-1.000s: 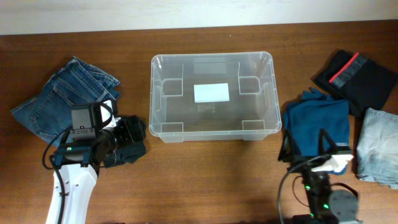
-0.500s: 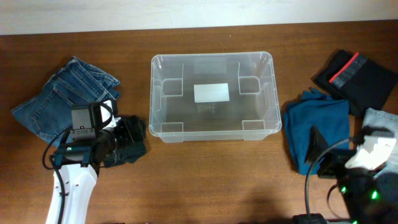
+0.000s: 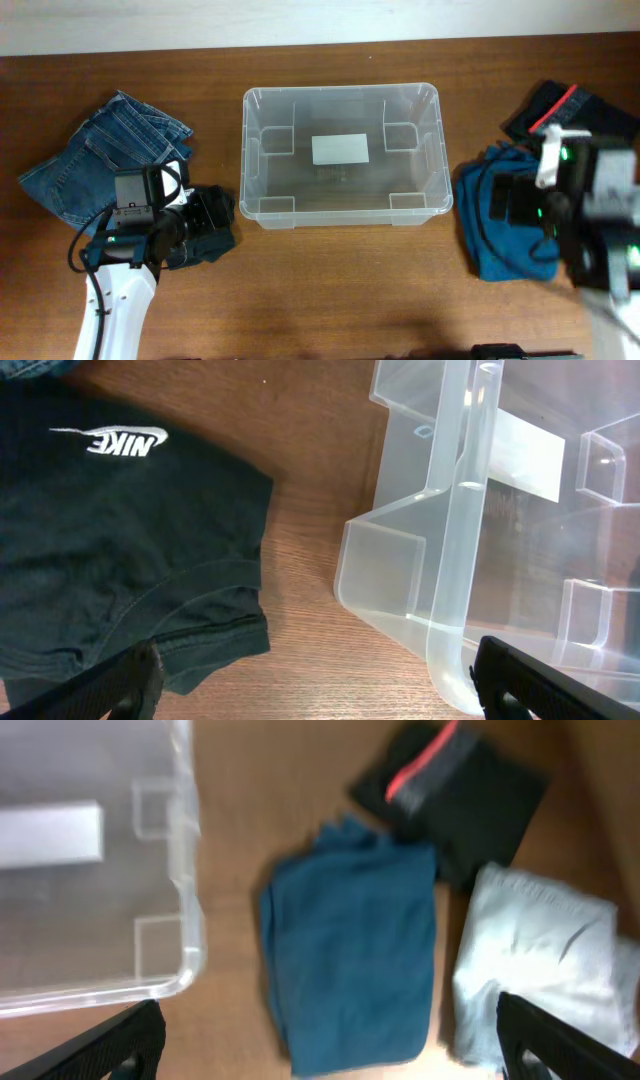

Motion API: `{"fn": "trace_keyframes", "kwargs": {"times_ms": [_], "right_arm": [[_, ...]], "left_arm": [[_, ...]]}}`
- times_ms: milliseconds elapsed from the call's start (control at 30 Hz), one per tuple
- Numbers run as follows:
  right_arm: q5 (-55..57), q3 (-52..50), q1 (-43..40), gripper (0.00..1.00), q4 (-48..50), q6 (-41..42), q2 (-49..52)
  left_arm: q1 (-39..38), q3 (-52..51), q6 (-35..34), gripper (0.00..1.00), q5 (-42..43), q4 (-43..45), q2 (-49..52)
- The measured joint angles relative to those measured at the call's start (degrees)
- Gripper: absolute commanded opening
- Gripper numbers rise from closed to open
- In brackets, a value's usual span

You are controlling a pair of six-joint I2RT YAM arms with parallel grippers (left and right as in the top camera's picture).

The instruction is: Pack container

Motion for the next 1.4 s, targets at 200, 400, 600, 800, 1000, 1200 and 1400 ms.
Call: {"fn": "trace_keyframes", "kwargs": {"times_ms": [200, 400, 600, 800, 1000, 1200, 1400], "right_arm": [[-4.74, 0.22, -10.25, 0.98, -2.80, -0.26, 10.40], [-5.73, 0.63, -17.66, 0.98, -0.57, 1.01, 12.55], [-6.03, 0.98, -24.79, 0.98, 1.07, 1.92, 14.49], [-5.03, 0.98, -30.42, 0.98, 2.27, 6.01, 18.95], [-0.90, 0.98, -31.47, 0.98, 2.43, 8.74, 24.76], [1.62, 0.98, -31.74, 0.98, 1.07, 11.08, 28.22], [2.01, 0.98, -37.68, 0.99, -0.44, 15.28, 27.26]], "left_arm": [[0.00, 0.00, 0.00, 0.99, -0.02, 0.02, -0.02], [0.00, 0.00, 0.00, 0.99, -0.02, 0.00, 0.00], [0.00, 0.00, 0.00, 0.99, -0.02, 0.00, 0.00], [0.00, 0.00, 0.00, 0.99, -0.02, 0.00, 0.00], [0.00, 0.00, 0.00, 0.99, -0.02, 0.02, 0.00], [0.00, 0.00, 0.00, 1.00, -0.02, 0.02, 0.00], [0.00, 0.00, 0.00, 0.99, -0.02, 0.02, 0.00]]}}
